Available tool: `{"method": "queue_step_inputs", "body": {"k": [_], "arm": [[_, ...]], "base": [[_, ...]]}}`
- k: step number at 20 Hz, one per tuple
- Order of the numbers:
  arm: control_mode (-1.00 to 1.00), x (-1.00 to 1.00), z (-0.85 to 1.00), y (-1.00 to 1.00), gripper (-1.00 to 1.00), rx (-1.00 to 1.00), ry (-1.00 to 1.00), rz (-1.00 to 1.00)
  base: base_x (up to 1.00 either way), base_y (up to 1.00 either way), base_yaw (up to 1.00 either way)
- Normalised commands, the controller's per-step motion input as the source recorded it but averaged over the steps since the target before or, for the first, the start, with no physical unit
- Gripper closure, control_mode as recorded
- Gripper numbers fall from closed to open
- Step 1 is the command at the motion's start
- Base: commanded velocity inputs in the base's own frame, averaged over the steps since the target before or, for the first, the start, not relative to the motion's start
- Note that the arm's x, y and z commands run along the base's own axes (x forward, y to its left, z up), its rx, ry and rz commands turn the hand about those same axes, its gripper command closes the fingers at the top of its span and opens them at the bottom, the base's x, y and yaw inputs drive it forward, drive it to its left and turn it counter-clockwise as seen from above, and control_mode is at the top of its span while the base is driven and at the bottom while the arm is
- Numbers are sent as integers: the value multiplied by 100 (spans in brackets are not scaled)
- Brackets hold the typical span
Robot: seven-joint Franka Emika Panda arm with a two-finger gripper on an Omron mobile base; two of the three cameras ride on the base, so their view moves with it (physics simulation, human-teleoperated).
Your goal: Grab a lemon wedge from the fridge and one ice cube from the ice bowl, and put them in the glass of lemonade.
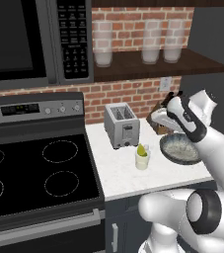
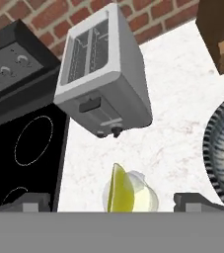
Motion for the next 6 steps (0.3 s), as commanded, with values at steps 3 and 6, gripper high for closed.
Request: {"method": "queue_step_inputs", "body": {"k": [3,6], "arm": [[-100,-17,0,0,-100,2,-12,-21],[-100,-27,0,0,-100,2,-19,-16]], "base": [[0,0,0],[0,0,0]]}}
